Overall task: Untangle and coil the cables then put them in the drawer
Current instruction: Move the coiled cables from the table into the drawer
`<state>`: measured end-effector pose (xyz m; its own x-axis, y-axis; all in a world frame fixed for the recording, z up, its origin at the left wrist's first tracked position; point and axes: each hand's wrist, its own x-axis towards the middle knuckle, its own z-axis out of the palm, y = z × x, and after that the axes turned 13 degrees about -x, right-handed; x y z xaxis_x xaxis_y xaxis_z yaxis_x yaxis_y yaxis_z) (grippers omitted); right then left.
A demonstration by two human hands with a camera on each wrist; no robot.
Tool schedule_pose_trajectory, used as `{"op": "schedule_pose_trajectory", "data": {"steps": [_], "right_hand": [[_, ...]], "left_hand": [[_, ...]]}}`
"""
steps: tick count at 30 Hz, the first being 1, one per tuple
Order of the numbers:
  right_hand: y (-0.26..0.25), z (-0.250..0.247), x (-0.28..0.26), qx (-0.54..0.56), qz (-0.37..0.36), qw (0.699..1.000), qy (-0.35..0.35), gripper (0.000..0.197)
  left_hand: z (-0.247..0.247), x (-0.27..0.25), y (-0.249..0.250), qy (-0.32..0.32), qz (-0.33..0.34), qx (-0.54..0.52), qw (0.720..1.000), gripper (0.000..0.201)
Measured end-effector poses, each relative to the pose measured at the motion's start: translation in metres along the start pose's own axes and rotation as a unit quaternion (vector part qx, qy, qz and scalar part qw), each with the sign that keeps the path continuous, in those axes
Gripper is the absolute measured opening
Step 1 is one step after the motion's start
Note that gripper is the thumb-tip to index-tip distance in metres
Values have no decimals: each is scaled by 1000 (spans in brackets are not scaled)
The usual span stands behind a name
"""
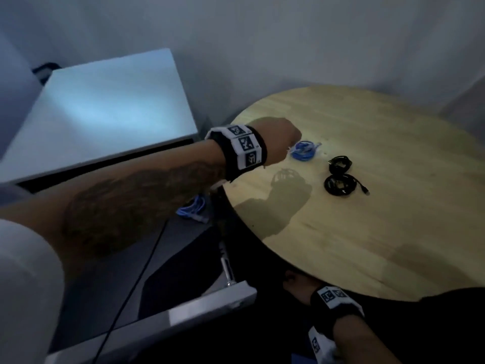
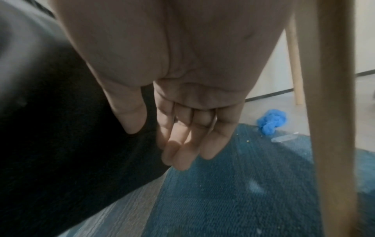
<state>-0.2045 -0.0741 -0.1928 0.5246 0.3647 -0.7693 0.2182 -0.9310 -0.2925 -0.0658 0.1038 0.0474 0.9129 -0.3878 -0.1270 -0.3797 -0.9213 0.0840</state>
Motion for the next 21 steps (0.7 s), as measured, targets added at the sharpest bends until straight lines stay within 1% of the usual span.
{"op": "schedule_pose_trajectory", "data": {"steps": [1,2,4,5,6,7,8,9,10,11,12,13,14,15,16,18,19,20,21], "right_hand": [[2,1,-1,-3,-9,1000,10,48],[5,4,2,-2,3,1000,1,50],[6,6,1,-12,18,1000,-5,53],[6,9,1,-16,9,1000,5,51],[7,12,3,-24,28,999,0,45],[5,13,-1,-36,24,999,7,38],[5,16,2,-42,43,998,13,40],[7,19,7,-36,52,997,40,42],[10,21,13,-30,68,996,46,41],[6,21,9,-39,61,995,62,41],[5,21,6,-31,61,995,69,44],[2,18,1,-41,54,995,75,56],[0,15,-2,-24,53,996,74,82],[2,13,-4,-37,33,997,67,106],[-1,10,-9,-51,20,997,48,106],[-4,4,-13,-55,24,996,60,57],[-2,4,-9,-48,35,996,68,44],[0,5,-9,-37,39,995,83,40],[0,8,-6,-32,46,996,72,41]], "left_hand": [[-13,-21,-14,21,-11,-13,1000,11],[-24,-43,-28,37,-16,-23,999,2],[-40,-87,-57,63,-37,-28,997,11],[-43,-109,-71,65,-58,-23,996,12],[-44,-128,-81,51,-79,-16,995,11],[-42,-146,-88,24,-98,-2,995,10],[-35,-161,-94,-8,-116,9,993,8],[-24,-173,-98,-41,-131,22,990,7],[-12,-182,-101,-69,-142,42,986,7],[2,-188,-106,-89,-153,62,982,11],[15,-191,-111,-100,-163,80,978,16],[27,-193,-117,-104,-168,97,975,19],[36,-194,-121,-105,-173,113,973,20],[42,-196,-125,-100,-175,125,971,21],[46,-197,-128,-98,-178,132,970,22],[49,-197,-133,-93,-187,137,968,24],[48,-196,-131,-92,-191,140,967,25],[44,-194,-127,-90,-191,144,967,25],[41,-190,-123,-78,-187,150,968,25]]}}
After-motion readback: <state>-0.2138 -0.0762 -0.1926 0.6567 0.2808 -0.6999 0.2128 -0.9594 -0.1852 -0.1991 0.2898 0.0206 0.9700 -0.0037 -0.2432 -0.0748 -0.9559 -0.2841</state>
